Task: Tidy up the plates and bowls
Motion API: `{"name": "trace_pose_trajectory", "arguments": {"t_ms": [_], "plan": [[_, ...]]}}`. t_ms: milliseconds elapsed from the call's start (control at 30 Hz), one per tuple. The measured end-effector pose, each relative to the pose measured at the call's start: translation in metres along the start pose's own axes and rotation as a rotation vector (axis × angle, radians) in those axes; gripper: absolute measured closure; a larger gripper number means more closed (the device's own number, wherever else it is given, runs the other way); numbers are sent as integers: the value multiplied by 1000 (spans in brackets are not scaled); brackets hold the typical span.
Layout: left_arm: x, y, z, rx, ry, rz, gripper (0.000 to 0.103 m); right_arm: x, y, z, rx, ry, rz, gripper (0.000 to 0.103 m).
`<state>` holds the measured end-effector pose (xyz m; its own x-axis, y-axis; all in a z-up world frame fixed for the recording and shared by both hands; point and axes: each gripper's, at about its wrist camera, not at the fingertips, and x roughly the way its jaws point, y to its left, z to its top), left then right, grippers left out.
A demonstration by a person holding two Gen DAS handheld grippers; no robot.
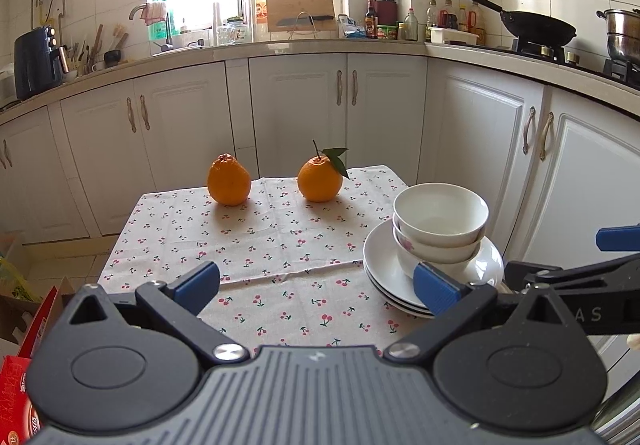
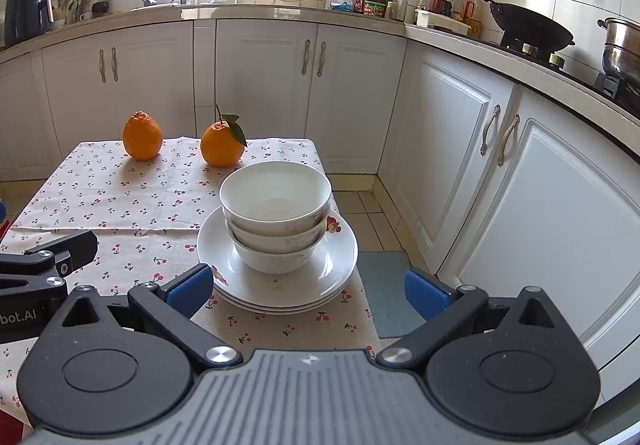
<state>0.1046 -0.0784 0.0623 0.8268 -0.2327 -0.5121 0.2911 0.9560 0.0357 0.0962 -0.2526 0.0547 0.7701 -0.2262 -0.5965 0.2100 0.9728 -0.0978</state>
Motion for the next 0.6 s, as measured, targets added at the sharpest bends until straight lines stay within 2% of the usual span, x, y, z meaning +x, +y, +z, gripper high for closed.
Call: {"name": "trace_pose_trajectory", "arguments": {"t_ms": [600], "plan": [[1, -1, -1, -4, 5, -2, 1, 0, 2, 0, -8, -5, -20, 0]]}}
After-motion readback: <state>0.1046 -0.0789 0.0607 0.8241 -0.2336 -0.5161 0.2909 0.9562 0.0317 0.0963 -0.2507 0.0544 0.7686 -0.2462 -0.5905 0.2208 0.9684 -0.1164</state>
